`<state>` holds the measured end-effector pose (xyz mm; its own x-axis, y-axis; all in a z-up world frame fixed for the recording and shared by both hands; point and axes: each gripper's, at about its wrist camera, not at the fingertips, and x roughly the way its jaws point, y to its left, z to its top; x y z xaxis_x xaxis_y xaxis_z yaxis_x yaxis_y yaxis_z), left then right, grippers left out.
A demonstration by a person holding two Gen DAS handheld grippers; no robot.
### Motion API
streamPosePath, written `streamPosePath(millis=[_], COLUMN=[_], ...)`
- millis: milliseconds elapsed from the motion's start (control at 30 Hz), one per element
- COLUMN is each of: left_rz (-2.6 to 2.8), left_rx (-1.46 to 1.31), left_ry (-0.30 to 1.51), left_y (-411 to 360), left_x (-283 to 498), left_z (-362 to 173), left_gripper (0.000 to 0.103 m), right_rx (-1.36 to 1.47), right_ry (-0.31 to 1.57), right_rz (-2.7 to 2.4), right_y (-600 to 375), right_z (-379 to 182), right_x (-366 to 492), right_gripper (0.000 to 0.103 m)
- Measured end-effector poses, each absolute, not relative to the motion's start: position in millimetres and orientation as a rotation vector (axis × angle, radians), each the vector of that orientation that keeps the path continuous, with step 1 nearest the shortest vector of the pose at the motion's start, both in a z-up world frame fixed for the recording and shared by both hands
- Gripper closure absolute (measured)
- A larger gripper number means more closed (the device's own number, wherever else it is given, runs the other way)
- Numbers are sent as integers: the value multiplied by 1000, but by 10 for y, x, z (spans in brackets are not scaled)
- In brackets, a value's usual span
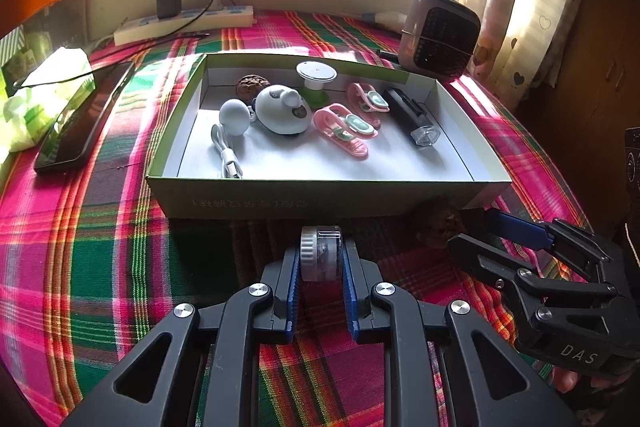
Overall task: Organize objects
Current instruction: 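Grasp the white roller with the left gripper while the right grasps the walnut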
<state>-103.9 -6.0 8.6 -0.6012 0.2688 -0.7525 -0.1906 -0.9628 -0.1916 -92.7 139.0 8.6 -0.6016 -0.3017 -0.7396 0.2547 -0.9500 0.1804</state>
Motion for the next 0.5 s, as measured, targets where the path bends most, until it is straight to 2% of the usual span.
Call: streamPosePath(millis=[500], left_rz=[2590], left_rx=[-1234], left_ry=[-179], left_y=[-162], left_x=[-1048], left_z=[64], left_gripper=[86], right_rx=[1233], right_ry=[-68], right_rz=[-2574], right_y=[1189], right_z=[30], right_x=[-1037], right_gripper=[46])
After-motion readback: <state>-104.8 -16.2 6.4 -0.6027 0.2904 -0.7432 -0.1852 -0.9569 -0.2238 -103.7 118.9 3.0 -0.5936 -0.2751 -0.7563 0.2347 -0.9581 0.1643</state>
